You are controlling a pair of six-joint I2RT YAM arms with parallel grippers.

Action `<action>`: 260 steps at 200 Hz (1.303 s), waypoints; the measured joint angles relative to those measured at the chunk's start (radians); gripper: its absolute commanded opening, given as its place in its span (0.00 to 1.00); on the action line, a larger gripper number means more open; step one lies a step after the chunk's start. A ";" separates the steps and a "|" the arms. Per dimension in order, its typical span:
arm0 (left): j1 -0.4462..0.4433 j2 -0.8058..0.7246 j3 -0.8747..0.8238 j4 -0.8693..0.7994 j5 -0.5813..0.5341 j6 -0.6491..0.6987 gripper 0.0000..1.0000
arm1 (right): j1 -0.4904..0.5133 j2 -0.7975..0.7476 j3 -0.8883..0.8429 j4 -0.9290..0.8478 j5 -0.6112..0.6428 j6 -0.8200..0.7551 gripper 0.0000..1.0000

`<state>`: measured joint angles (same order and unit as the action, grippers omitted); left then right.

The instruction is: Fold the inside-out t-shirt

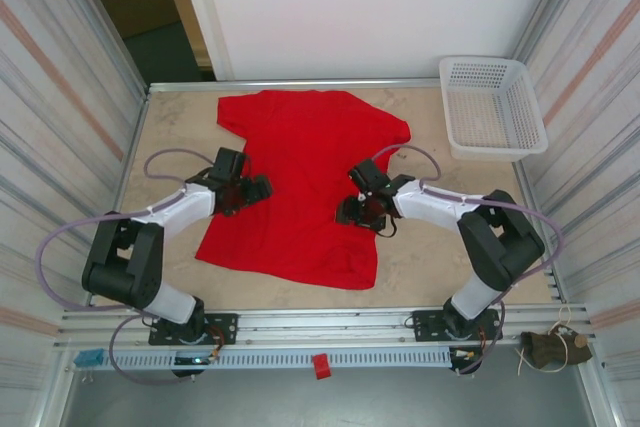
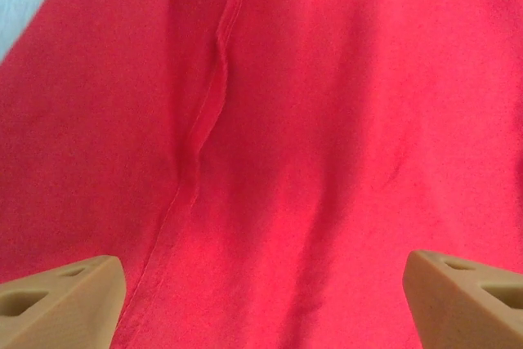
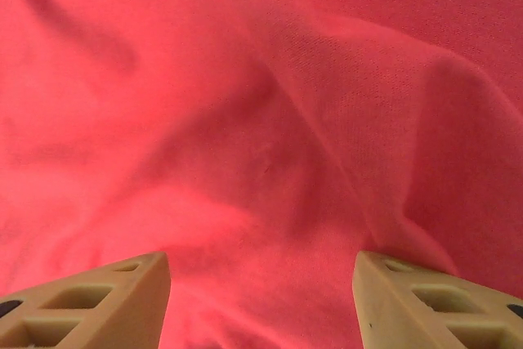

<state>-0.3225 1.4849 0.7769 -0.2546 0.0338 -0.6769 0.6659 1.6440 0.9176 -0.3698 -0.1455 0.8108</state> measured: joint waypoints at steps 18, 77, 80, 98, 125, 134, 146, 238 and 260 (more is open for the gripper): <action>0.000 -0.035 -0.066 0.008 0.008 -0.008 0.88 | -0.023 0.016 -0.002 0.014 0.019 0.018 0.59; -0.171 -0.246 -0.286 0.096 -0.005 -0.160 0.88 | -0.263 0.021 -0.006 0.022 0.018 0.002 0.59; -0.186 -0.253 -0.293 0.101 -0.009 -0.170 0.88 | -0.276 0.021 -0.005 0.022 0.018 -0.002 0.59; -0.292 -0.293 -0.313 0.100 -0.032 -0.240 0.88 | -0.352 0.022 0.004 0.001 0.014 -0.028 0.59; -0.367 -0.332 -0.267 -0.008 -0.080 -0.262 0.89 | -0.404 -0.027 0.012 -0.060 0.018 -0.059 0.59; -0.368 -0.340 -0.217 -0.054 -0.098 -0.244 0.89 | -0.398 -0.076 0.012 -0.087 0.016 -0.061 0.59; -0.368 -0.343 -0.129 -0.104 -0.122 -0.205 0.89 | -0.379 -0.166 0.008 -0.109 0.017 -0.060 0.59; -0.372 -0.272 0.084 -0.168 -0.154 0.039 0.90 | -0.015 -0.566 -0.349 -0.150 0.103 0.315 0.55; -0.374 -0.273 0.056 -0.169 -0.151 0.039 0.90 | 0.026 -0.536 -0.378 -0.128 0.123 0.380 0.50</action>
<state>-0.6964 1.2118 0.8330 -0.4232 -0.1169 -0.6380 0.6922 1.1080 0.5400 -0.4976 -0.0227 1.1912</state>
